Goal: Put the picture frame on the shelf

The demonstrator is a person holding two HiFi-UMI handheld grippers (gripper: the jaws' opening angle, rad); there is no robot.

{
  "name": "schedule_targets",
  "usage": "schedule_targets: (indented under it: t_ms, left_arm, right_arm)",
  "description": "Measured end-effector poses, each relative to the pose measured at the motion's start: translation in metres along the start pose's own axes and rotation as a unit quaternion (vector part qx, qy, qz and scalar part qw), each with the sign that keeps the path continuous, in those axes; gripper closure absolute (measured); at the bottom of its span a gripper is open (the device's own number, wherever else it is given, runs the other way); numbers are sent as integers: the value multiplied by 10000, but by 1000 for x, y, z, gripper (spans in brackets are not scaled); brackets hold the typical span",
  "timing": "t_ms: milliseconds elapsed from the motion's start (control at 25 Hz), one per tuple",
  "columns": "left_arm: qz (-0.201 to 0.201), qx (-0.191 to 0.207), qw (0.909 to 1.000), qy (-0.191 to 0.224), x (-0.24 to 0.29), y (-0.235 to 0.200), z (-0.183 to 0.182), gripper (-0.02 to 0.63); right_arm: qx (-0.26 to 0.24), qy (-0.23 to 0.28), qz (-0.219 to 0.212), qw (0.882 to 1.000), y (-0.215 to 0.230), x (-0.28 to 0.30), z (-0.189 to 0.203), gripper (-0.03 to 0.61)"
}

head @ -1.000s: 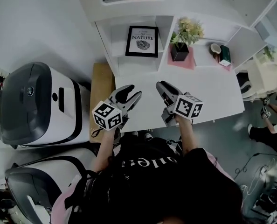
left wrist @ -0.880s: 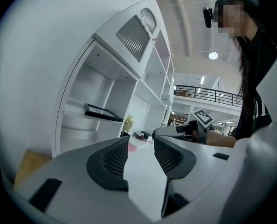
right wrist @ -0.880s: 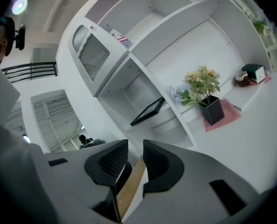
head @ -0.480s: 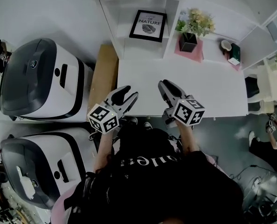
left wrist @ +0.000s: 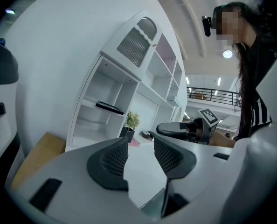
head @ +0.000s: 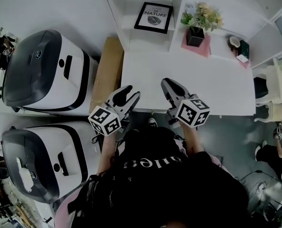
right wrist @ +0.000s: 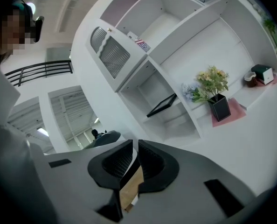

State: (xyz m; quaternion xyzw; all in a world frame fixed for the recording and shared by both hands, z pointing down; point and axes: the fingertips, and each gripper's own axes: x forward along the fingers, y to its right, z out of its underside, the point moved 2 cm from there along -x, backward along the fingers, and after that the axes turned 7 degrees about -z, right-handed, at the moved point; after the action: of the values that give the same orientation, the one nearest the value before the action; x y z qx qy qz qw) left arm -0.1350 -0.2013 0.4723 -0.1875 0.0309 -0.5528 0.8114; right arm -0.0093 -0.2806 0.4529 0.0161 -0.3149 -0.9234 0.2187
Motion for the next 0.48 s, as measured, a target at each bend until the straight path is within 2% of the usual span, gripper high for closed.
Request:
schedule_targets:
  t_ms: [240,480]
  left_arm:
    - [176,35,9998,60,-22,10,-2,437]
    - [248,156,9995,65,-80,13,6,482]
  right_arm:
    - [-105,-110,-86,9998,-27,6,15,514]
    - [-111,-123,-45,9999,-75,8,49,514]
